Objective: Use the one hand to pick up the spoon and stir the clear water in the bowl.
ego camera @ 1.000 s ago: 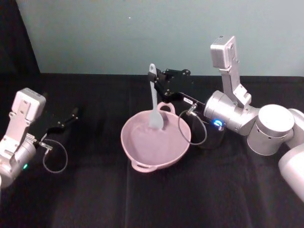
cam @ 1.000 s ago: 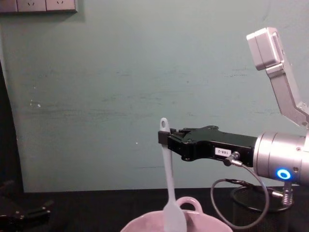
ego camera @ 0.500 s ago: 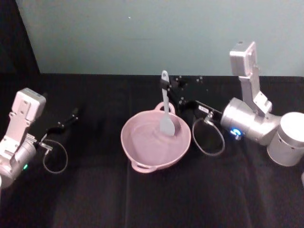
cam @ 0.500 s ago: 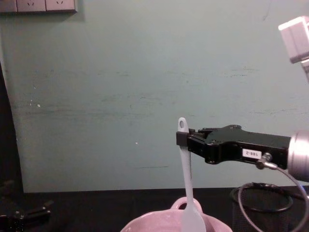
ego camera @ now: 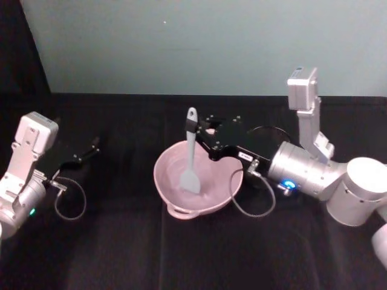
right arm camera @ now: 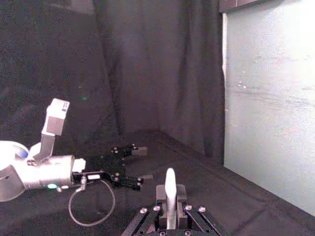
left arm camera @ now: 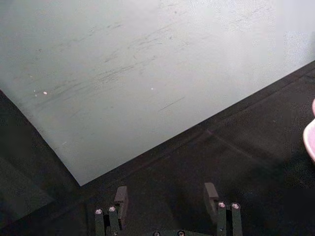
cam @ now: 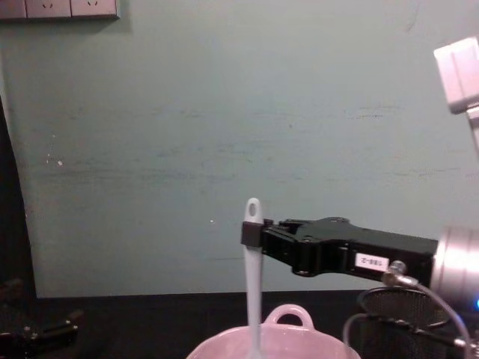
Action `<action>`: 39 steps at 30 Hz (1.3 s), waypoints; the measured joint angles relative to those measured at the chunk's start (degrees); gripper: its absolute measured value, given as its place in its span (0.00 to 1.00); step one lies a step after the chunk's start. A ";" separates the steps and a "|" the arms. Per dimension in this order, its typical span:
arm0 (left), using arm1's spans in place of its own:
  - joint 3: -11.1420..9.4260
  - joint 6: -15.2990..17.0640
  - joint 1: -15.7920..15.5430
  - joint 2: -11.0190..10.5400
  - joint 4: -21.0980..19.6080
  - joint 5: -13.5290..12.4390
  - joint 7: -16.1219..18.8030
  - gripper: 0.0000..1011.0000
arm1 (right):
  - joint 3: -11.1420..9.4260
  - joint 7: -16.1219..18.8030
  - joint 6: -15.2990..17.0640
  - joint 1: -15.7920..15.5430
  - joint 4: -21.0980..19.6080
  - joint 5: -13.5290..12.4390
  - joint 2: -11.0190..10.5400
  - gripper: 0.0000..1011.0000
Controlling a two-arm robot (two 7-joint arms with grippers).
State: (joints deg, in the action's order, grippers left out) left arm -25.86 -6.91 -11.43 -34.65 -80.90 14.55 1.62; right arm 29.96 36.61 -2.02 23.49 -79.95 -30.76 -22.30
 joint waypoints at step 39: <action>0.00 0.00 0.00 0.00 0.00 0.00 0.00 1.00 | -4.32 -5.95 -6.57 -0.74 2.81 7.17 1.91 0.11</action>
State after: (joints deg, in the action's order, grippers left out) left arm -25.86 -6.91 -11.43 -34.65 -80.90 14.55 1.62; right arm 25.63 30.66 -8.59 22.75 -77.14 -23.58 -20.39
